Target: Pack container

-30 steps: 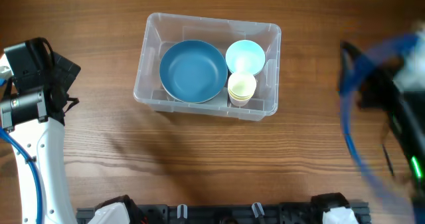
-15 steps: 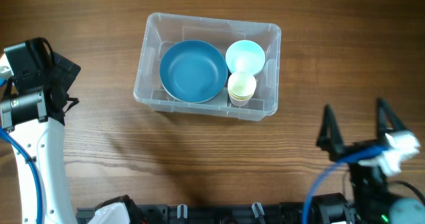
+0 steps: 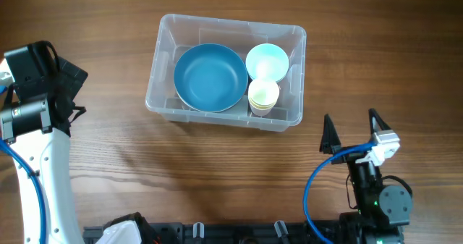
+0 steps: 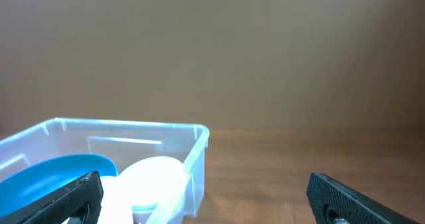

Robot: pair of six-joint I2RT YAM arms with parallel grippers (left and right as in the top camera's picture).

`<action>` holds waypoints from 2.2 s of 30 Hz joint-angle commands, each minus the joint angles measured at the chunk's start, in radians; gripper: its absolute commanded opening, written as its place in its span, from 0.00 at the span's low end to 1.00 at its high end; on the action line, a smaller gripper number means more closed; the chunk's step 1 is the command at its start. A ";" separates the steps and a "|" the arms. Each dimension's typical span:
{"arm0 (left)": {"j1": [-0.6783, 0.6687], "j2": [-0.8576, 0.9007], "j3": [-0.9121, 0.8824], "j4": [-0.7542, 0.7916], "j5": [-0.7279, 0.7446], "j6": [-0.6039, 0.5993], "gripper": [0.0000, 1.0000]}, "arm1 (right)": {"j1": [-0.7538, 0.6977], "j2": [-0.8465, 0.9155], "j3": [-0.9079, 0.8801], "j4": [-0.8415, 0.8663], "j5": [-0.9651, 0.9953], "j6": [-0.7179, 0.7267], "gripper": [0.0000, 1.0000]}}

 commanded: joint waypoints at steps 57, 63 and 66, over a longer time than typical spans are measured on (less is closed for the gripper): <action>-0.014 -0.060 0.011 0.002 0.002 0.001 1.00 | -0.043 -0.011 -0.110 0.016 -0.040 -0.150 1.00; -0.130 -0.396 0.011 0.002 0.002 0.001 1.00 | -0.043 -0.011 -0.110 0.016 -0.040 -0.150 1.00; -0.205 -0.581 0.011 0.002 0.002 0.001 1.00 | -0.043 -0.011 -0.110 0.016 -0.040 -0.150 1.00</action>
